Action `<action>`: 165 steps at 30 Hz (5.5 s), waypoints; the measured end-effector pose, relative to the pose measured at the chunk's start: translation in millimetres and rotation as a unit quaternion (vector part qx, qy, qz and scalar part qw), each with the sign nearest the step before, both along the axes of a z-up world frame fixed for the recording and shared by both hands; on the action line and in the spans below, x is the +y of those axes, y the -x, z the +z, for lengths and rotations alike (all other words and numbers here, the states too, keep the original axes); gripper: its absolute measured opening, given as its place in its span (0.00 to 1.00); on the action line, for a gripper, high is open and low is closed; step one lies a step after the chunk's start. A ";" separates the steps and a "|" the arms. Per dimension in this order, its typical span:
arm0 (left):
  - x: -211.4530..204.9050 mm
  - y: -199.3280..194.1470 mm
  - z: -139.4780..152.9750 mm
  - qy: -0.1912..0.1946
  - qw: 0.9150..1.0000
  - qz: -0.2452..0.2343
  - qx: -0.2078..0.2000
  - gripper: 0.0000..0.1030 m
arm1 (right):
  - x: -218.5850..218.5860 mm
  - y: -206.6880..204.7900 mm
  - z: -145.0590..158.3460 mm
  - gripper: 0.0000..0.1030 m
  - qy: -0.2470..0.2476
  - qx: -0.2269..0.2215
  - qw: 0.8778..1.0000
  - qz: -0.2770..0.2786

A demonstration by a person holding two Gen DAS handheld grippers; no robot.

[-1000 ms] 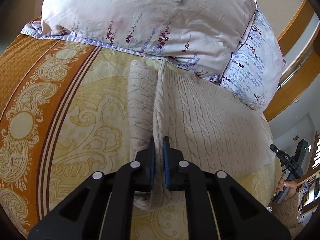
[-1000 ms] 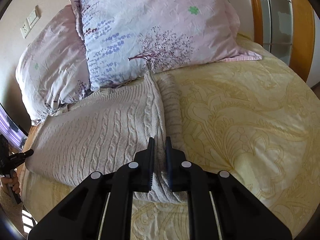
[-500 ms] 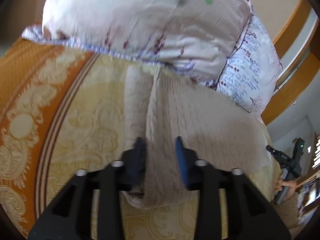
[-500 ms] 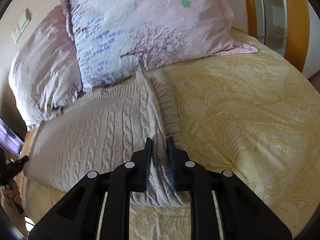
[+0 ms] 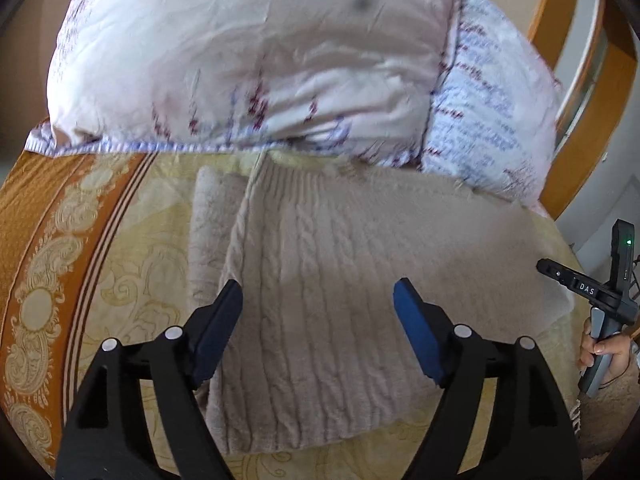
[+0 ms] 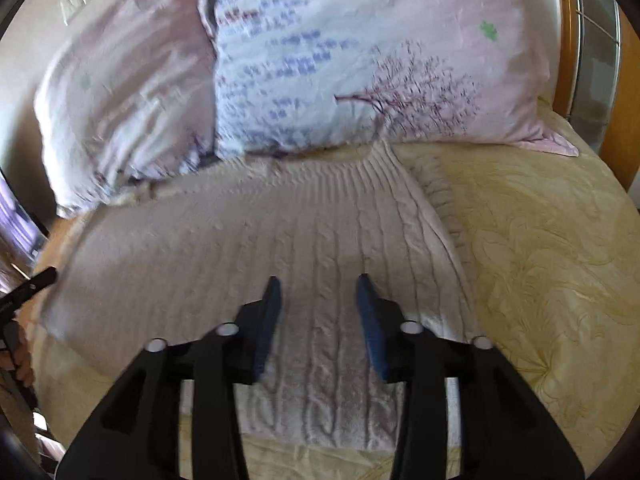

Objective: Fold small clothes

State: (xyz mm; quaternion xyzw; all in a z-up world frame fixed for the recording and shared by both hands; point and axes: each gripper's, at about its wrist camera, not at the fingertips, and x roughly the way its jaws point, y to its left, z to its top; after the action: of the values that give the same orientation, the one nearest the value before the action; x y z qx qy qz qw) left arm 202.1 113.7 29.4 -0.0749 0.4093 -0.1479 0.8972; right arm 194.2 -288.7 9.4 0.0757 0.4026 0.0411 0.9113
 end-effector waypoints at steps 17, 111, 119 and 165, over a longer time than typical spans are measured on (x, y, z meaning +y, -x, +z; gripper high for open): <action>55.7 -10.7 4.7 0.131 0.989 0.060 0.025 0.76 | 15.8 3.8 13.3 0.51 -0.010 -0.029 1.000 0.006; -105.2 -38.0 5.9 0.172 0.982 -0.024 0.080 0.72 | -31.0 -23.0 10.6 0.70 -0.330 0.080 0.939 0.060; -129.5 -44.9 -16.6 0.187 0.973 -0.060 0.124 0.72 | -7.2 -44.3 -2.0 0.49 -0.322 0.119 0.935 0.087; -180.4 -14.3 -18.6 0.185 0.963 -0.136 0.144 0.77 | -58.9 -29.4 27.4 0.17 0.050 -0.054 0.997 0.013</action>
State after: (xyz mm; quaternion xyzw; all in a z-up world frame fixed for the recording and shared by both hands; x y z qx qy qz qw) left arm 216.4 -66.7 10.8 -0.2038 0.5055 -0.3291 0.7711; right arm 223.5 -347.6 36.8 0.0223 0.3553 0.0364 0.9338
